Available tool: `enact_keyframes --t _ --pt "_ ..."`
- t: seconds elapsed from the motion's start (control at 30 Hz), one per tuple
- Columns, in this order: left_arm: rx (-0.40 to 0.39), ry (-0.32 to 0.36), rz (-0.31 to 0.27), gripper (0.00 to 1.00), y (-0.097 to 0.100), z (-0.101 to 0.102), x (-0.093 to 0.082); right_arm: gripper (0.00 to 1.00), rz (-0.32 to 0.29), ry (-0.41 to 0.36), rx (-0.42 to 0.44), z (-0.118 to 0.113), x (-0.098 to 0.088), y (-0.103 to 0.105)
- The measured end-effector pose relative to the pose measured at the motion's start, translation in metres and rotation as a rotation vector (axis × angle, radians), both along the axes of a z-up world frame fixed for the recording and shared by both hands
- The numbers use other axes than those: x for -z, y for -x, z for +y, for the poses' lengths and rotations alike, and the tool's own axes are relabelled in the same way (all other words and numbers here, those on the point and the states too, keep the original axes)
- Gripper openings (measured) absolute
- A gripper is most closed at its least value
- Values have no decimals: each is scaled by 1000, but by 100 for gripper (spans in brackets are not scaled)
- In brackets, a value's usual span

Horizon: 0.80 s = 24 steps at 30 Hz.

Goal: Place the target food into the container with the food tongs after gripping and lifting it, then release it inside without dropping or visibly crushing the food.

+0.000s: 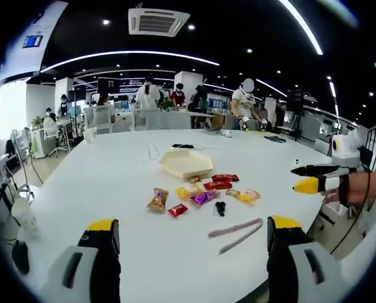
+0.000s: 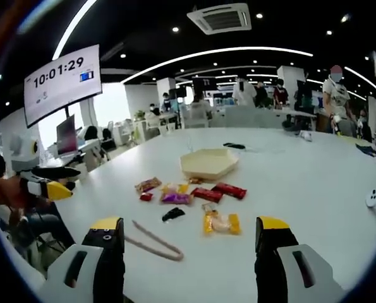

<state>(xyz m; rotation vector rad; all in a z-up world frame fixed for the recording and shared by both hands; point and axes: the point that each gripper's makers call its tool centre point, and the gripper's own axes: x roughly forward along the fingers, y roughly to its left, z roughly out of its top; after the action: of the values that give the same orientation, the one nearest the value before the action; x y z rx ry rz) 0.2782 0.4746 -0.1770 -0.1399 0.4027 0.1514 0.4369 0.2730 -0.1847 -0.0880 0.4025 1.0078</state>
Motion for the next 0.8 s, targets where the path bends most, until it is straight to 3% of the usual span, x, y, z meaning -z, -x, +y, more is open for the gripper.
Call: enact_keyframes --t 0.07,0.1,0.2,0.27,0.3,0.37,0.43,0.47,0.53,0.57,0.6,0.67,0.73,0.8 --pt "14 6 3 98 1 -2 2 87 4 17 11 -4 2 -2" --pt "22 5 -14 98 -2 -2 2 87 -7 -13 21 -5 -1 -5" --pt "46 36 -20 98 -12 -6 4 86 -30 22 -11 -12 4 -12" --pt "39 20 -21 98 -17 -10 -2 87 -41 11 -21 -15 3 -17" --pt "17 -22 -29 99 -20 -8 -7 87 -39 -7 -40 -20 3 -25" --pt "-26 -38 -32 99 -21 -13 -12 86 -43 -3 -59 -25 5 -35" --pt "-69 -56 2 99 -18 -19 -12 86 9 -21 -93 -31 5 -40" --pt "-75 -58 -14 99 -21 -21 -14 86 5 -62 -99 -32 3 -44" --pt "-111 -41 -47 99 -27 -20 -13 85 -1 -58 -121 -35 11 -51" --pt "-103 -30 -32 99 -33 -22 -8 84 4 29 -158 -40 26 -54" --pt "-79 -43 -35 99 -37 -24 -6 84 -16 63 -128 -46 29 -63" --pt "-13 -41 -5 99 -43 -27 5 87 -22 10 -102 -45 19 -65" --pt "-2 -23 21 99 -44 -20 7 90 -73 35 -39 -48 13 -66" --pt "45 -17 -43 99 -51 -19 -4 90 -71 -2 -23 -44 9 -58"
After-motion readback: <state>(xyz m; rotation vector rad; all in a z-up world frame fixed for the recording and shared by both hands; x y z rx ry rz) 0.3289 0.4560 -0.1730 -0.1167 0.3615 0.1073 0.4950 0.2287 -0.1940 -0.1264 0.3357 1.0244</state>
